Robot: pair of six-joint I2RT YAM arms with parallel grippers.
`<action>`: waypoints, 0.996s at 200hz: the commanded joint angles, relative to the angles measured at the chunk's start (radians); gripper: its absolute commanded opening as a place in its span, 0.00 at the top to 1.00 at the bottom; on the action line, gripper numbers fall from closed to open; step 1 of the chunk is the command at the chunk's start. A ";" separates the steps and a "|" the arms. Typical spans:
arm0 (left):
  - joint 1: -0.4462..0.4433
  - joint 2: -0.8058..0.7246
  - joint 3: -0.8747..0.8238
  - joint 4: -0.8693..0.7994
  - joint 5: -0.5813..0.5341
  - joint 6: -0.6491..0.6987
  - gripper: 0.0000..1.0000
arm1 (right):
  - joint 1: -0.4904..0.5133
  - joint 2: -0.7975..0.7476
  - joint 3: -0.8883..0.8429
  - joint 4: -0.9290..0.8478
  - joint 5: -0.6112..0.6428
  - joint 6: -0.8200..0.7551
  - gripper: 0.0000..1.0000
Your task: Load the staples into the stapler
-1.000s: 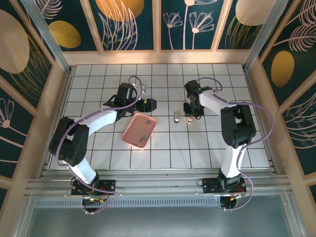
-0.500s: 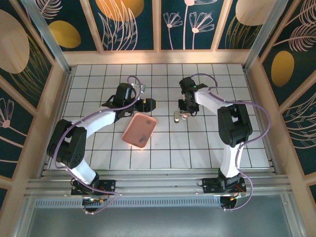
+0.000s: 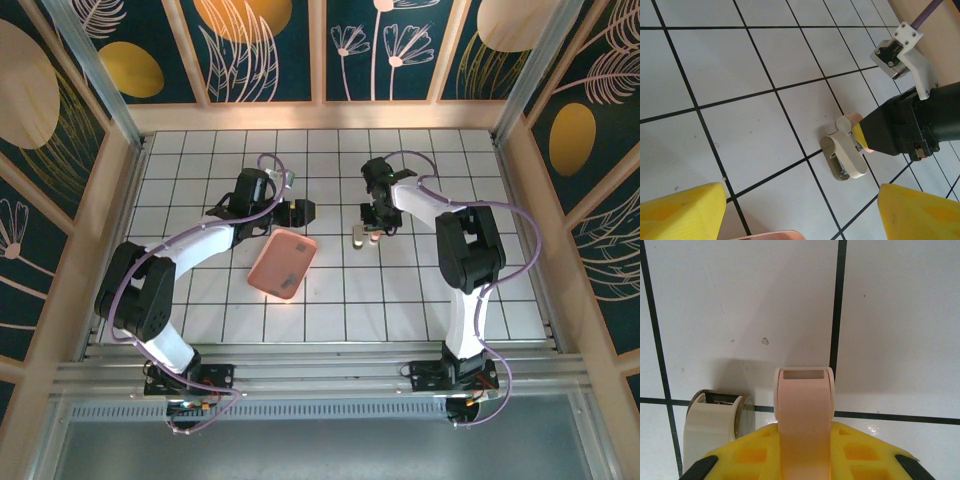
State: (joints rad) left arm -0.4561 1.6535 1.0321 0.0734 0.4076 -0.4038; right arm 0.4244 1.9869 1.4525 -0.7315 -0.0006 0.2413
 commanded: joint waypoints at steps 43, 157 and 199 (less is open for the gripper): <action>0.009 -0.027 -0.010 -0.008 -0.004 0.015 0.20 | -0.002 -0.021 -0.001 -0.048 0.011 0.016 0.80; 0.008 -0.108 -0.011 -0.026 -0.093 0.008 0.17 | -0.002 -0.108 -0.009 -0.032 0.033 0.045 0.57; 0.010 -0.209 -0.006 -0.039 -0.238 0.064 0.14 | -0.015 -0.259 -0.068 0.070 0.096 0.059 0.53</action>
State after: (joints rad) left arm -0.4561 1.5127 1.0191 0.0475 0.2806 -0.3920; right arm 0.4240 1.8397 1.4250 -0.7296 0.0345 0.2760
